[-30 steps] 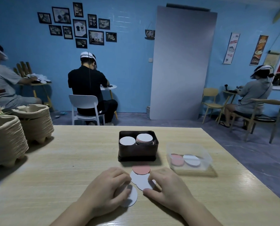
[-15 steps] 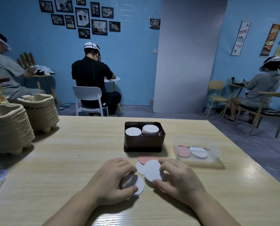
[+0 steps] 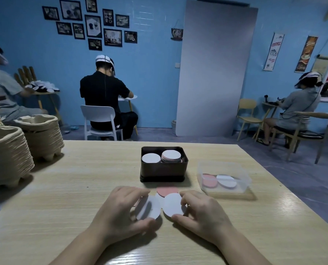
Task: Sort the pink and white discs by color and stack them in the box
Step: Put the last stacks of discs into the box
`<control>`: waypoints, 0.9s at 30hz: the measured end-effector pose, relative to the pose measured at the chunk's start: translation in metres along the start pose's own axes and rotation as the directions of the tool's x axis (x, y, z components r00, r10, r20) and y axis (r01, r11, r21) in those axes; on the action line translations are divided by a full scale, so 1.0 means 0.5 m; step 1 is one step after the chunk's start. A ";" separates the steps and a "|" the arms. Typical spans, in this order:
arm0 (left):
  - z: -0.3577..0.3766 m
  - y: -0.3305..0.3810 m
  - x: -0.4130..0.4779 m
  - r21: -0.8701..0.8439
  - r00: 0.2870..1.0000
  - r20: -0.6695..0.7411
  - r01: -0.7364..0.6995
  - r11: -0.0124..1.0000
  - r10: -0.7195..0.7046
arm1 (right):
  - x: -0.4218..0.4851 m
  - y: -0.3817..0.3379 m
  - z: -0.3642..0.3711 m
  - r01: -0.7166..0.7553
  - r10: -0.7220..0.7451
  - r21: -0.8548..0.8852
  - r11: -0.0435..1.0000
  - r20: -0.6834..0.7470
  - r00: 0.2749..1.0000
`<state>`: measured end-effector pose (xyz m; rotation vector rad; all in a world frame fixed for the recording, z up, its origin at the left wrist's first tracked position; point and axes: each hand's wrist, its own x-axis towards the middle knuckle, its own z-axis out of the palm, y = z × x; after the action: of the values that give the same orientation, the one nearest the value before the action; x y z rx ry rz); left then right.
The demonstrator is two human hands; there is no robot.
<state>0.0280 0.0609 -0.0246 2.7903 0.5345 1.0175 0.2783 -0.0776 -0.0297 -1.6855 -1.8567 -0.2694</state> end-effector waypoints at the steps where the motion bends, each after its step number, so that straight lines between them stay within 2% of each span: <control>1: 0.002 0.003 0.005 -0.003 1.000 -0.026 -0.007 1.000 0.007 | 0.002 -0.002 0.000 0.022 -0.022 0.003 1.000 0.001 1.000; 10: 0.032 0.004 0.017 -0.113 0.999 0.035 -0.022 0.993 0.026 | 0.012 -0.016 0.011 0.179 -0.176 0.043 0.983 -0.068 0.982; 13: 0.047 0.002 0.022 -0.111 0.997 0.006 -0.071 0.991 0.072 | 0.017 -0.022 0.016 0.211 -0.208 0.037 0.977 -0.075 0.975; 16: 0.050 0.011 0.034 -0.135 0.988 -0.027 -0.153 0.979 0.150 | 0.018 -0.026 0.017 0.204 -0.199 0.058 0.977 -0.083 0.976; 21: 0.038 0.002 0.017 -0.226 0.993 0.041 -0.100 0.969 0.112 | 0.014 -0.019 0.016 0.190 -0.179 0.112 0.975 -0.097 0.979; 27: 0.041 0.004 0.019 -0.233 0.986 0.053 -0.141 0.962 0.157 | 0.016 -0.015 0.021 0.168 -0.151 0.198 0.966 -0.099 0.984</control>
<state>0.0487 0.0625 -0.0342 2.6795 0.1857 0.9352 0.2682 -0.0668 -0.0317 -1.3686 -1.8909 -0.2022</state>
